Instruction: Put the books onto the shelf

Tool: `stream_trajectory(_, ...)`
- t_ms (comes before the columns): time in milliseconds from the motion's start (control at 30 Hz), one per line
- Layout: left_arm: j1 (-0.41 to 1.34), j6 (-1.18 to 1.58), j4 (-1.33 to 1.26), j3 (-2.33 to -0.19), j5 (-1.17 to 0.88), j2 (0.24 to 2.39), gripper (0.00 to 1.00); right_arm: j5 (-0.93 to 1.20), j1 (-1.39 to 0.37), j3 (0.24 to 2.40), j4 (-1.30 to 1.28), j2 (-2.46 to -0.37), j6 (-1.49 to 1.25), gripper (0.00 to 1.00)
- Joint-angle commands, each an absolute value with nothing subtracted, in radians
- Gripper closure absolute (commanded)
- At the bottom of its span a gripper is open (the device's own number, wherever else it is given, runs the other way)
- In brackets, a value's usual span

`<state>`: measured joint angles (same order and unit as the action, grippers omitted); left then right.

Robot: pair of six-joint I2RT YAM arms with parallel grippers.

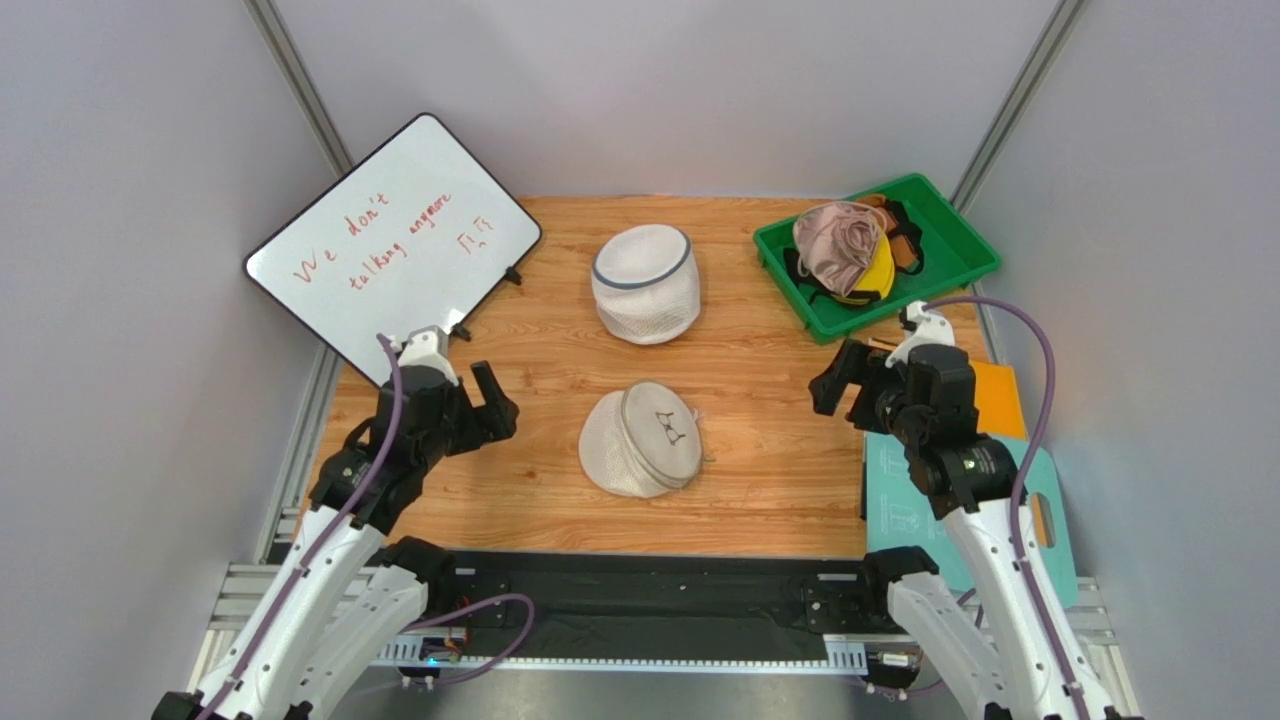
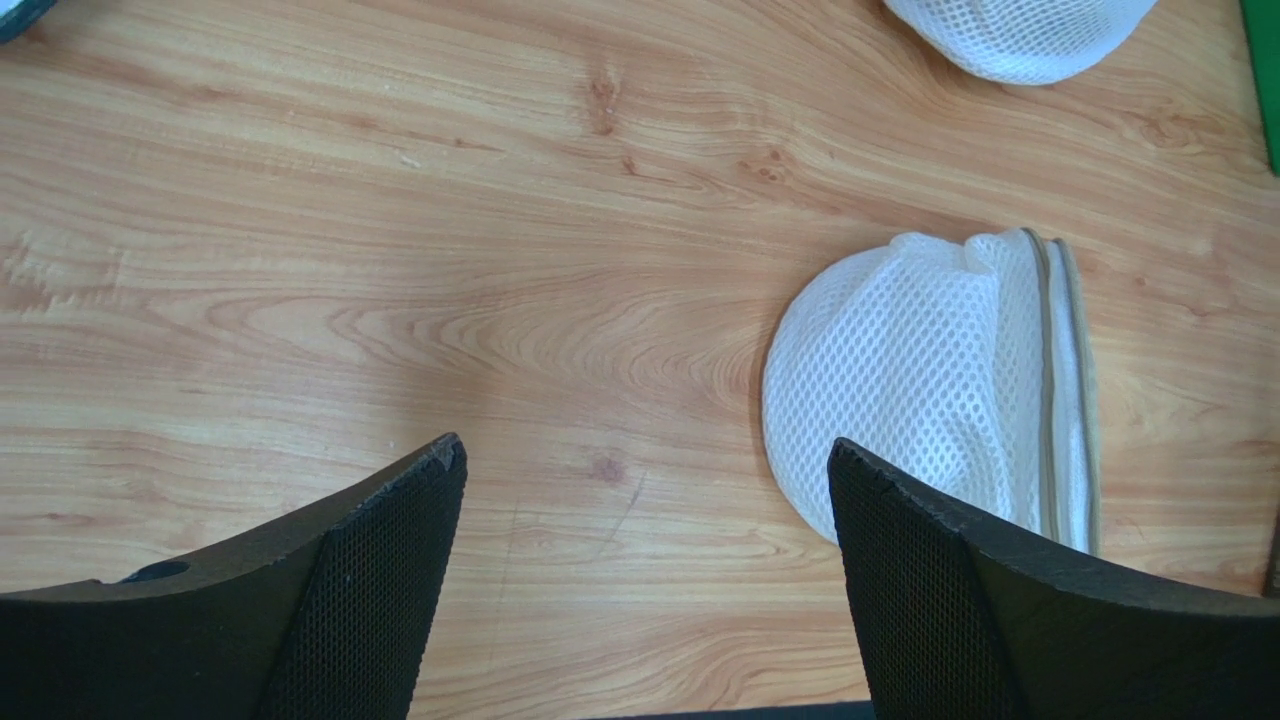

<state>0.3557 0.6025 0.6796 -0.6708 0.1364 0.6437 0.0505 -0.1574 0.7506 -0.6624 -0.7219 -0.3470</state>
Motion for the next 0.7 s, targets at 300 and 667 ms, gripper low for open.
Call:
stream_trajectory(300,0.350,0.545,0.765,-0.742,0.156,0.503,0.03,0.077,-0.149,0.742,-0.687,-0.580,-0.362,0.05)
stream_trajectory(667,0.350,0.528,0.762,-0.739,0.150,0.465,0.03,0.072,-0.149,0.739,-0.684,-0.581,-0.356,0.05)
